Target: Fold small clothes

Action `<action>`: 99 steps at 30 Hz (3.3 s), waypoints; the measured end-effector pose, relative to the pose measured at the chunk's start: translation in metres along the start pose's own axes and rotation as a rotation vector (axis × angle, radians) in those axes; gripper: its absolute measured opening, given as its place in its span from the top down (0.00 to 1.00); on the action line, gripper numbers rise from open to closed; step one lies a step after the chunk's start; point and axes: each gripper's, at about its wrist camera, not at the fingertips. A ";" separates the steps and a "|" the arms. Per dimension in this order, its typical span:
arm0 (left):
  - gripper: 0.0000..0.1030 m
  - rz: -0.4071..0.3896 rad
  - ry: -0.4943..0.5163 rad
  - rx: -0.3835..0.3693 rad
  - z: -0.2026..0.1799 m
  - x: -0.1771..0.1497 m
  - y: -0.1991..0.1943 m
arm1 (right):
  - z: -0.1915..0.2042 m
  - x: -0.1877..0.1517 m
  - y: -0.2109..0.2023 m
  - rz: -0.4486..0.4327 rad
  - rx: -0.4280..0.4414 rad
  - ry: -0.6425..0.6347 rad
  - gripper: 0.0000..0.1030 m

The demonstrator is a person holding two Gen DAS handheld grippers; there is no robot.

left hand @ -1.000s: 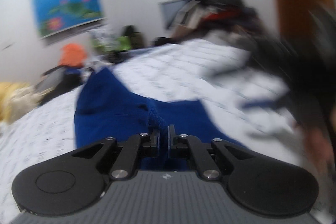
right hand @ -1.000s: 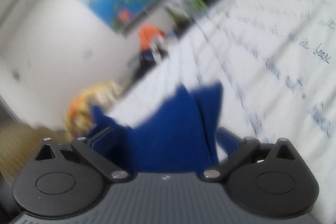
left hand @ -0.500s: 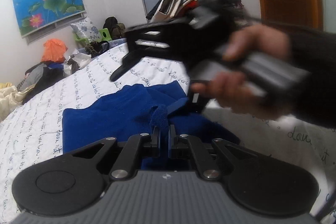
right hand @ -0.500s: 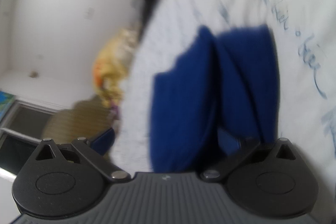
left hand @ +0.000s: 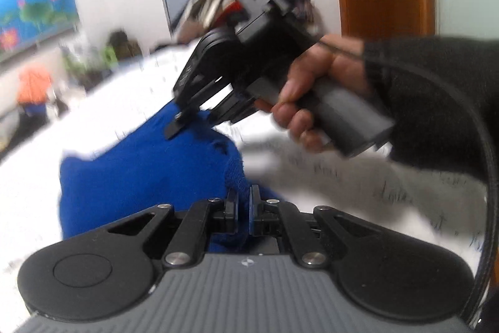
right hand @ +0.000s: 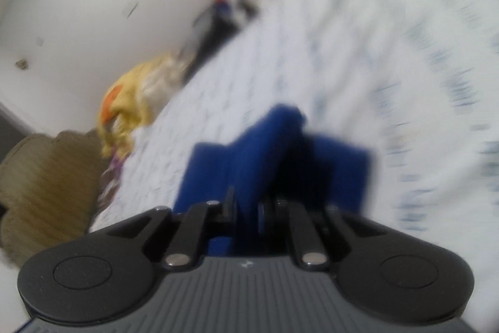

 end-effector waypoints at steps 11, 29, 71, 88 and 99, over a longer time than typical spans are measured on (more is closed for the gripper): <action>0.13 -0.058 -0.407 -0.051 0.150 -0.006 -0.009 | -0.023 0.005 -0.018 -0.138 -0.026 0.104 0.07; 0.83 0.031 -0.670 0.054 0.292 0.024 0.000 | 0.047 0.025 0.049 -0.030 0.047 0.010 0.83; 0.84 0.223 -0.705 0.094 0.323 -0.044 0.044 | 0.062 0.007 0.085 0.142 -0.037 0.051 0.45; 0.48 -0.017 -0.389 0.163 0.235 -0.036 0.002 | 0.161 -0.018 0.081 -0.104 -0.198 -0.492 0.55; 0.40 -0.001 -0.497 0.111 0.250 -0.054 0.043 | 0.129 0.005 0.133 0.068 -0.225 -0.331 0.60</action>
Point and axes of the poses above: each gripper's, at about its wrist camera, not at the fingertips, and y roughly the way its jaws point, z to its left, x to its top, and after that the axes turned 14 degrees about z, right-handed
